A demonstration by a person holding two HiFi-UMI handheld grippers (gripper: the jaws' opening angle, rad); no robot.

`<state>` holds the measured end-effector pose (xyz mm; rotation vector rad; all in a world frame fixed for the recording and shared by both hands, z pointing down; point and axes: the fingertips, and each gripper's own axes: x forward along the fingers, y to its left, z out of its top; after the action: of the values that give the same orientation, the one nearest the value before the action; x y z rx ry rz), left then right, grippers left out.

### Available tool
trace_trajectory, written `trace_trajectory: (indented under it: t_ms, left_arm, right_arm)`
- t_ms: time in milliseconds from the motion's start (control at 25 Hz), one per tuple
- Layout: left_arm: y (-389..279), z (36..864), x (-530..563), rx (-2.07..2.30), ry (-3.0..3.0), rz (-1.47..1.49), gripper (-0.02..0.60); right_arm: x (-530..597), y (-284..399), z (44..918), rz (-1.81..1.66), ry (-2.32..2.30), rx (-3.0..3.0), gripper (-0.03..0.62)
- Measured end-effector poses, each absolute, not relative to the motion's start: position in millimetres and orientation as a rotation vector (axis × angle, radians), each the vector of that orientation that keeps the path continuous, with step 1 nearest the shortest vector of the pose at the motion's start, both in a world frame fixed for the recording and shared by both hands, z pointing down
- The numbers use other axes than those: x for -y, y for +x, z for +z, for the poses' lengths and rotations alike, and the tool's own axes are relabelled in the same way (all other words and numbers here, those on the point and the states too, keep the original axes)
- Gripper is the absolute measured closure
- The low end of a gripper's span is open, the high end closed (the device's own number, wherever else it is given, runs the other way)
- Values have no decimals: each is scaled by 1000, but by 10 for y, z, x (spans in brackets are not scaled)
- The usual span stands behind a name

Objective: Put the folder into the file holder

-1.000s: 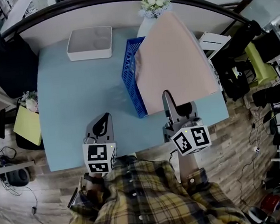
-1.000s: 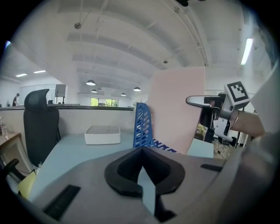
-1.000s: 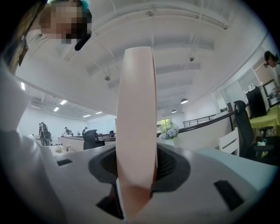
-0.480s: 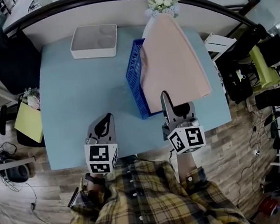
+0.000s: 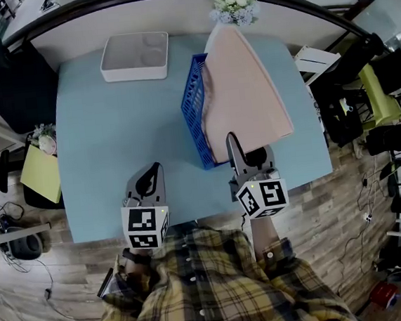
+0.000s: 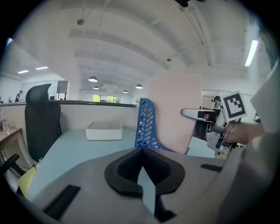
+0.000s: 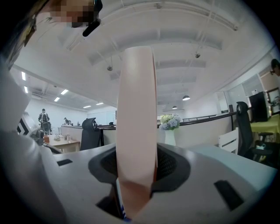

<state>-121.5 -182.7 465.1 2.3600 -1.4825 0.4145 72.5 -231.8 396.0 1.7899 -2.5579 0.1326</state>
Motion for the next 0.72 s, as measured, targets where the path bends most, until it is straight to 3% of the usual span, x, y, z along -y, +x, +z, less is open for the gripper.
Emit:
trace_trajectory:
  t_ms: [720]
  left_arm:
    - [-1272, 4705, 1859, 1475, 2334, 408, 591]
  right_arm:
    - [2314, 561, 4454, 187, 1668, 2479, 420]
